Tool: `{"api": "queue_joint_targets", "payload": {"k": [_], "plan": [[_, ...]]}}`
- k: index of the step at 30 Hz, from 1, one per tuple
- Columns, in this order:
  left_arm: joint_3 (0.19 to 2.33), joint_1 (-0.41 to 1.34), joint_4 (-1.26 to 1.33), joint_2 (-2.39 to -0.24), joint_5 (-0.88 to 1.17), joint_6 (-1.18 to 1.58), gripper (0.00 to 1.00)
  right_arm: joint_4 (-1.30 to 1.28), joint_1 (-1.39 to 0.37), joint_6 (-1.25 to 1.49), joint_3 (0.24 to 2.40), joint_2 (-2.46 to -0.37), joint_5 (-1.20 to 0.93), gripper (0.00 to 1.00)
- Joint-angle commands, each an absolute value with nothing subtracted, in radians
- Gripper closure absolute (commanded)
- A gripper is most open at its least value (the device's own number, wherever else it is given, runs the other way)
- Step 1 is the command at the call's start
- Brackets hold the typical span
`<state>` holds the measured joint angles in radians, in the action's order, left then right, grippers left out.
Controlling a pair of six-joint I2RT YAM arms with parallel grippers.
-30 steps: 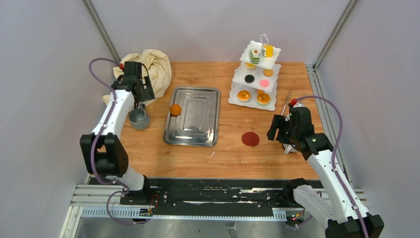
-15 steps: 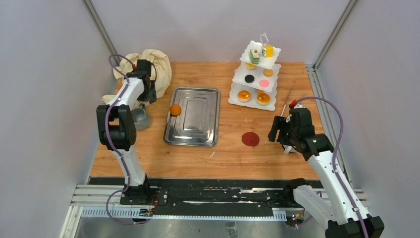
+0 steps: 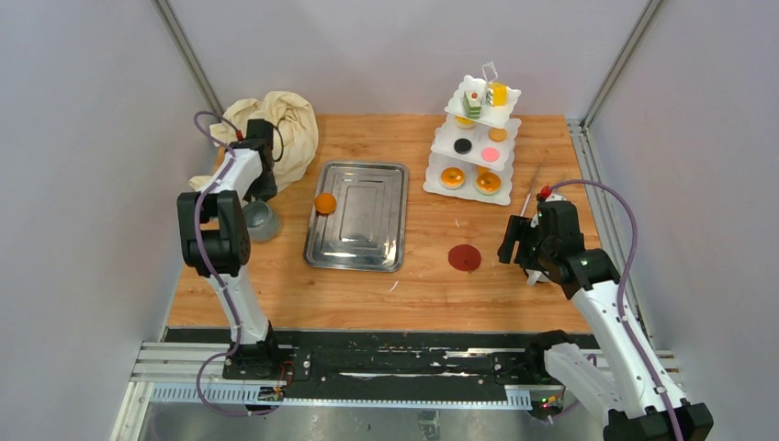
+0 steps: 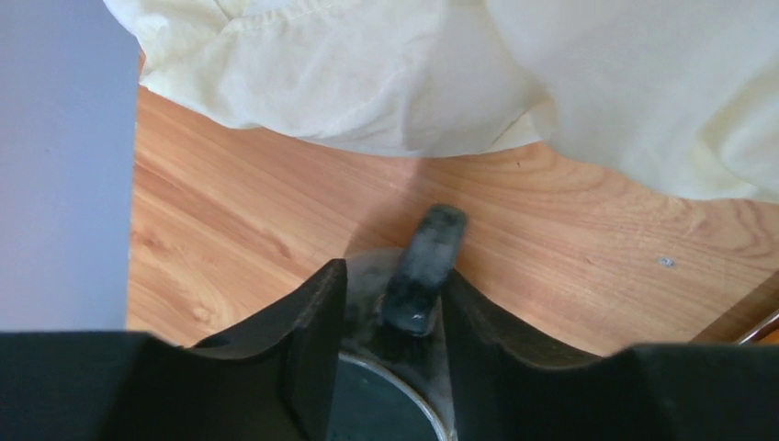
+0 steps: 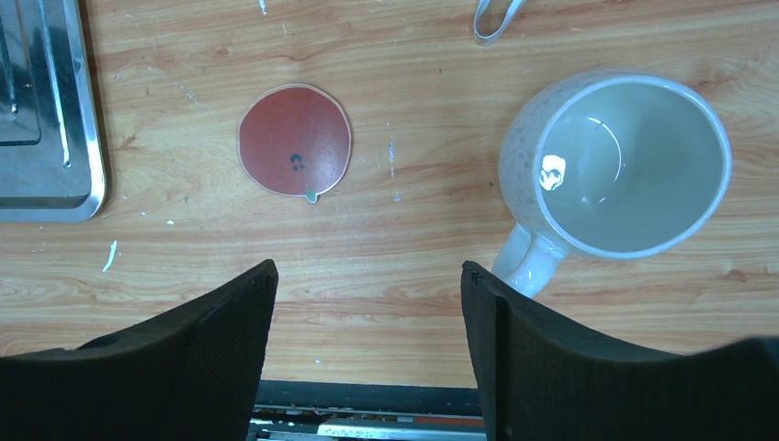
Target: Serve the afternoon tea
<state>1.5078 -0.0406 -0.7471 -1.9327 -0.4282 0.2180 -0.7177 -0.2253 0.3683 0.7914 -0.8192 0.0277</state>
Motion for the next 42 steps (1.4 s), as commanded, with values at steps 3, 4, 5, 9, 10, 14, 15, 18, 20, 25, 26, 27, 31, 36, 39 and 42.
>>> {"api": "queue_joint_targets", "payload": {"k": [3, 4, 5, 9, 10, 14, 15, 18, 20, 25, 26, 27, 31, 36, 39, 42], "plan": [[1.446, -0.065, -0.772, -1.914, -0.354, 0.284, 0.69, -0.743, -0.237, 0.357, 0.787, -0.795, 0.043, 0.28], [1.439, -0.067, -0.775, -1.904, -0.354, 0.291, 0.70, -0.743, -0.237, 0.357, 0.788, -0.795, 0.042, 0.28], [1.428, -0.069, -0.775, -1.893, -0.354, 0.299, 0.72, -0.744, -0.237, 0.358, 0.787, -0.793, 0.041, 0.28], [1.406, -0.079, -0.775, -1.855, -0.332, 0.331, 0.87, -0.752, -0.237, 0.360, 0.787, -0.778, 0.035, 0.29], [1.403, -0.082, -0.781, -1.844, -0.318, 0.347, 0.94, -0.753, -0.237, 0.361, 0.787, -0.772, 0.035, 0.29], [1.352, -0.087, -0.790, -1.783, -0.281, 0.481, 1.00, -0.757, -0.237, 0.366, 0.783, -0.757, 0.033, 0.29], [1.340, -0.088, -0.803, -1.767, -0.281, 0.526, 1.00, -0.757, -0.238, 0.366, 0.782, -0.755, 0.032, 0.29], [1.312, -0.087, -0.830, -1.711, -0.245, 0.619, 1.00, -0.759, -0.237, 0.365, 0.781, -0.752, 0.031, 0.29], [1.287, -0.088, -0.838, -1.655, -0.232, 0.680, 1.00, -0.760, -0.236, 0.365, 0.782, -0.754, 0.028, 0.30], [1.257, -0.087, -0.893, -1.519, -0.225, 0.773, 1.00, -0.758, -0.237, 0.365, 0.785, -0.767, 0.031, 0.30], [1.251, -0.088, -0.895, -1.495, -0.227, 0.778, 1.00, -0.756, -0.237, 0.364, 0.784, -0.769, 0.032, 0.30], [1.242, -0.087, -0.895, -1.473, -0.225, 0.781, 1.00, -0.756, -0.237, 0.364, 0.784, -0.771, 0.032, 0.30], [1.229, -0.087, -0.901, -1.420, -0.184, 0.767, 1.00, -0.749, -0.237, 0.365, 0.779, -0.778, 0.034, 0.30], [1.194, -0.069, -0.906, -1.363, -0.134, 0.783, 1.00, -0.749, -0.238, 0.368, 0.781, -0.778, 0.035, 0.30], [1.153, -0.027, -0.905, -1.322, -0.133, 0.801, 1.00, -0.749, -0.236, 0.369, 0.781, -0.777, 0.038, 0.30], [1.119, 0.034, -0.904, -1.276, -0.110, 0.831, 1.00, -0.747, -0.237, 0.371, 0.781, -0.783, 0.039, 0.30]]}}
